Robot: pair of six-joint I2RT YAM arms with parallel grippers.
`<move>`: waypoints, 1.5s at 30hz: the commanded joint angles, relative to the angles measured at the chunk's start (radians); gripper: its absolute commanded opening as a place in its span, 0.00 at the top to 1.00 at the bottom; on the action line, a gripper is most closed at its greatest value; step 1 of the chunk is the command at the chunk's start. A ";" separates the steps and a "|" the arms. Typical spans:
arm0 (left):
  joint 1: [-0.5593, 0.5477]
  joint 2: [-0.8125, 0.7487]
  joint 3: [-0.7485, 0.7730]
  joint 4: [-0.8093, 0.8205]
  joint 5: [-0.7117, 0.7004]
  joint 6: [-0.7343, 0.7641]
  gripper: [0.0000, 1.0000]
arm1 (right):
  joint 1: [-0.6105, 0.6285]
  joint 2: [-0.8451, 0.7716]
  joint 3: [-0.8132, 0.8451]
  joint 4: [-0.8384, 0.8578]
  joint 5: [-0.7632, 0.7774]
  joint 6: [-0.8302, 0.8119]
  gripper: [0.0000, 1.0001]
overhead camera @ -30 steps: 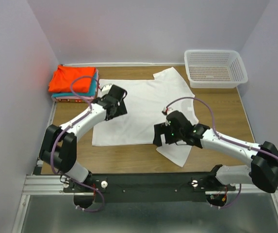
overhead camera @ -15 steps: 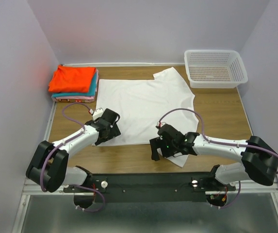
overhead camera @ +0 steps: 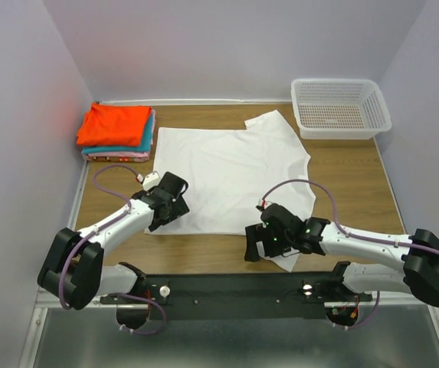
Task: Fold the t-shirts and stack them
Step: Flatten the tshirt out, then fold the tshirt
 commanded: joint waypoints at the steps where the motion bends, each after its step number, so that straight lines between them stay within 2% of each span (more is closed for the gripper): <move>1: 0.001 -0.044 0.021 -0.087 -0.060 -0.069 0.02 | 0.010 -0.035 0.026 -0.066 0.023 0.018 0.00; 5: 0.003 -0.077 0.020 -0.130 -0.026 -0.102 0.02 | 0.012 -0.060 0.091 -0.075 0.087 0.032 0.00; 7: 0.003 -0.091 0.011 -0.147 0.004 -0.174 0.02 | 0.010 -0.084 0.111 -0.087 0.195 0.046 0.00; 11: -0.001 -0.077 -0.005 -0.153 0.066 -0.206 0.02 | 0.007 -0.106 0.118 -0.101 0.254 0.057 0.00; 23: -0.011 0.001 -0.095 -0.063 0.095 -0.338 0.03 | -0.059 -0.132 0.126 -0.130 0.239 0.043 0.00; 25: -0.010 0.001 -0.097 -0.066 0.081 -0.359 0.15 | -0.065 -0.120 0.138 -0.134 0.234 0.043 0.00; 27: -0.008 -0.005 -0.094 -0.070 0.063 -0.369 0.23 | -0.070 -0.103 0.152 -0.137 0.228 0.034 0.00; 28: -0.007 -0.008 -0.095 -0.073 0.058 -0.378 0.40 | -0.071 -0.097 0.155 -0.140 0.225 0.031 0.00; 29: -0.004 -0.011 -0.095 -0.075 0.057 -0.376 0.44 | -0.073 -0.094 0.160 -0.140 0.224 0.029 0.00; 30: -0.002 -0.016 -0.095 -0.072 0.054 -0.375 0.56 | -0.079 -0.085 0.161 -0.141 0.222 0.026 0.00; 32: -0.002 -0.019 -0.095 -0.070 0.054 -0.372 0.66 | -0.084 -0.080 0.164 -0.143 0.221 0.028 0.00; 33: -0.002 -0.019 -0.095 -0.072 0.052 -0.372 0.78 | -0.087 -0.078 0.166 -0.144 0.219 0.028 0.00; 37: -0.001 -0.004 -0.091 -0.072 0.052 -0.359 0.97 | -0.096 -0.080 0.155 -0.152 0.216 0.034 0.00; 38: -0.001 -0.002 -0.088 -0.070 0.055 -0.355 1.00 | -0.096 -0.083 0.152 -0.155 0.208 0.034 0.00; 45: -0.001 -0.022 -0.089 -0.073 0.069 -0.329 1.00 | -0.097 -0.075 0.117 -0.278 0.107 -0.003 0.00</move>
